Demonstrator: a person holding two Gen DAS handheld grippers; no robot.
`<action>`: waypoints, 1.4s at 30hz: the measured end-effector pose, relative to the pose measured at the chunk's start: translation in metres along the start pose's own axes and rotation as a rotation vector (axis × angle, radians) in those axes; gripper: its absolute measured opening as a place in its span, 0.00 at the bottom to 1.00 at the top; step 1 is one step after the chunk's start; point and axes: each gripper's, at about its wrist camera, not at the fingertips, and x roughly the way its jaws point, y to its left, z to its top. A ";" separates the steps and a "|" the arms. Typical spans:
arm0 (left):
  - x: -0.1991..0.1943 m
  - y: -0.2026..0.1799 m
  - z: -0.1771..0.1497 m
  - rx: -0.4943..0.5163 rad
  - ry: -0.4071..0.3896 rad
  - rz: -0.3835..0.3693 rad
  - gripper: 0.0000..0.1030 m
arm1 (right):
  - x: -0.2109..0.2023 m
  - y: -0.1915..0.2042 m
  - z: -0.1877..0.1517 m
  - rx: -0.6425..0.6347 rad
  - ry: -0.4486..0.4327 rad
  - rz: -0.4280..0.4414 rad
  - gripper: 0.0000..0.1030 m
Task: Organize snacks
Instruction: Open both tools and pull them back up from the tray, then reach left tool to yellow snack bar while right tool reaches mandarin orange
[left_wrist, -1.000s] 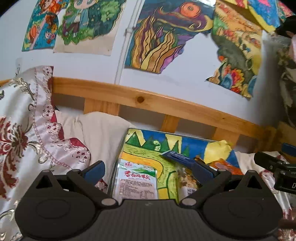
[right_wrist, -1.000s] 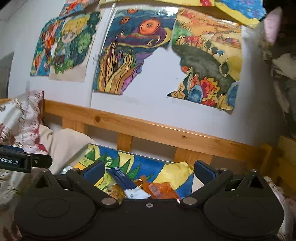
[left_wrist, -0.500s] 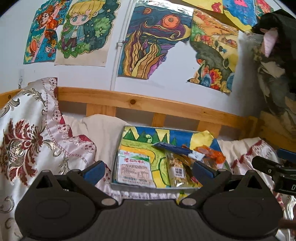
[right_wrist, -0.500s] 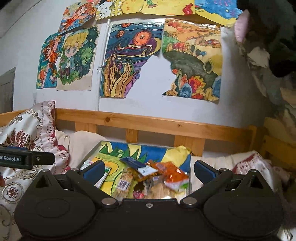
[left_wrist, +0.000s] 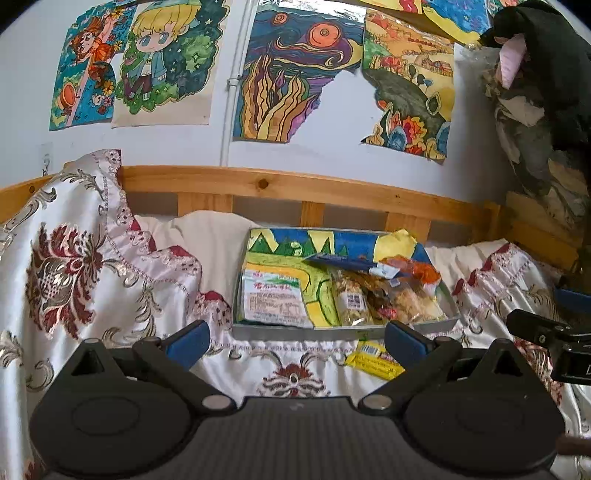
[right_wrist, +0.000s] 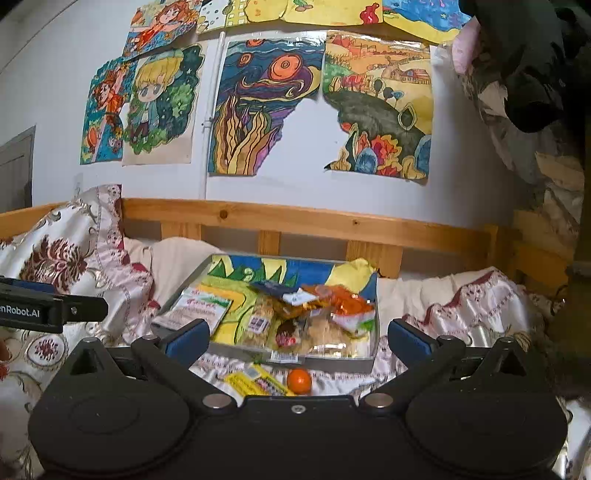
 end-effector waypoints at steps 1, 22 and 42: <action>-0.002 0.000 -0.003 0.001 0.007 0.001 0.99 | -0.002 0.001 -0.002 -0.002 0.006 0.002 0.99; -0.005 -0.012 -0.035 -0.015 0.113 0.015 0.99 | -0.001 0.004 -0.038 -0.012 0.141 0.011 0.99; 0.008 -0.008 -0.051 -0.063 0.183 0.015 0.99 | 0.015 0.004 -0.050 0.010 0.225 0.025 0.99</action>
